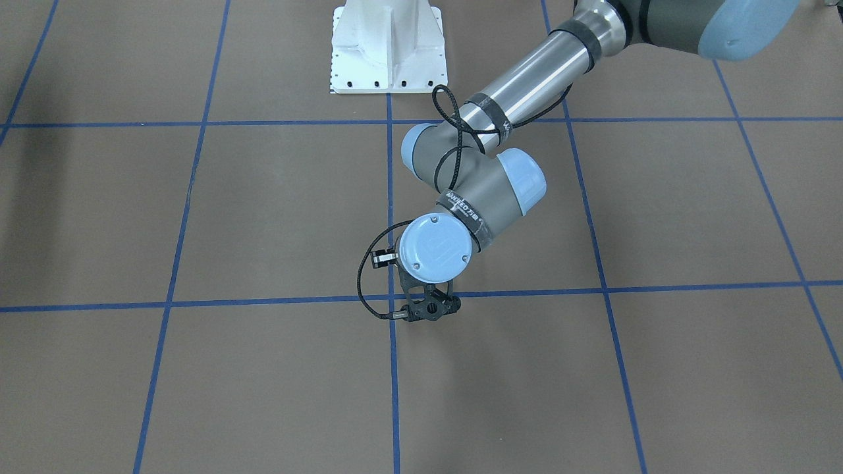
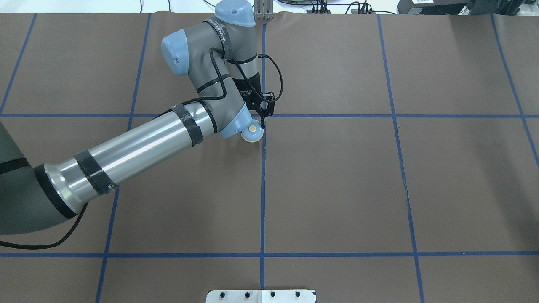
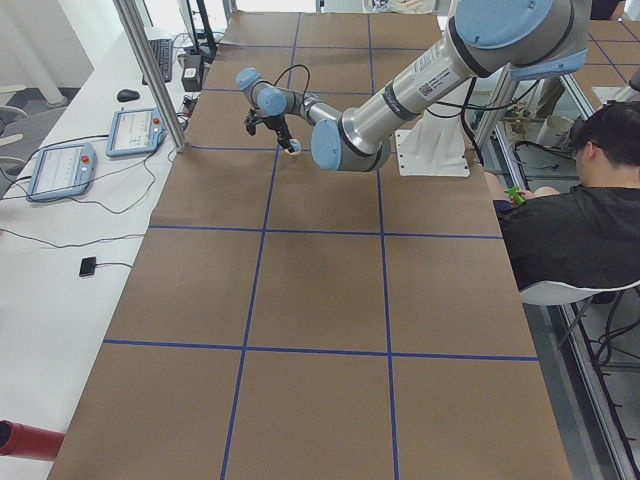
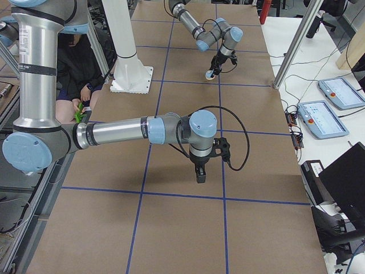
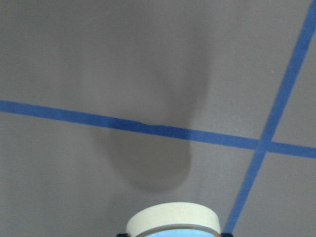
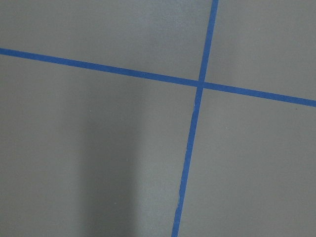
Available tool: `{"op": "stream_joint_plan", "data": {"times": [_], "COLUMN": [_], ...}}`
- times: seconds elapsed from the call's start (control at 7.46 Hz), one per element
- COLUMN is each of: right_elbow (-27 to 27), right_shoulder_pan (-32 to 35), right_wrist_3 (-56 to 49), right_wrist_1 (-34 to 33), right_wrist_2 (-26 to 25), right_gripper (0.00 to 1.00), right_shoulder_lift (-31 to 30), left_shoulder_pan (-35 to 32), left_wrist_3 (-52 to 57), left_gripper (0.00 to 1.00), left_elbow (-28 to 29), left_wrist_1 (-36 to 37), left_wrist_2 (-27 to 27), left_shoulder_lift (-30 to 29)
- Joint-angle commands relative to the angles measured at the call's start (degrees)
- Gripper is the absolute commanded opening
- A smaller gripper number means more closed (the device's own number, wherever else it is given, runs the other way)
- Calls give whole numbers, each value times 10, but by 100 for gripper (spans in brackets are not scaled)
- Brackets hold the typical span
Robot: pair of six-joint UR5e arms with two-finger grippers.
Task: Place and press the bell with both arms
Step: 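Carry the blue service bell with the left gripper toward the table centre, then lower the bell onto the table and open the left gripper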
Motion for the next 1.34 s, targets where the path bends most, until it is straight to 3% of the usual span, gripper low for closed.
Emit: {"op": "stream_joint_plan", "data": {"times": [0.0,0.13,0.27,0.4,0.54,0.94,1.21], "right_elbow": [0,0,0,0,0,2,15], "right_shoulder_pan": [0,0,0,0,0,0,0], "right_wrist_3": [0,0,0,0,1,0,1], "right_wrist_1": [0,0,0,0,0,1,0], "right_wrist_2": [-1,-1,-1,-1,0,0,12], "right_gripper": [100,100,100,100,100,100,100], "right_shoulder_lift": [0,0,0,0,0,1,2], "left_shoulder_pan": [7,7,11,21,25,1,-23], "left_wrist_3": [-19,-18,-18,-18,-19,-15,-14], "left_gripper": [39,46,73,93,99,99,100], "left_elbow": [16,16,16,16,16,-5,-54], "left_wrist_1": [-30,-31,-38,-49,-54,-46,-19], "left_wrist_2": [1,1,16,55,85,69,64], "left_shoulder_lift": [-3,-2,-2,-2,-2,-1,3]}}
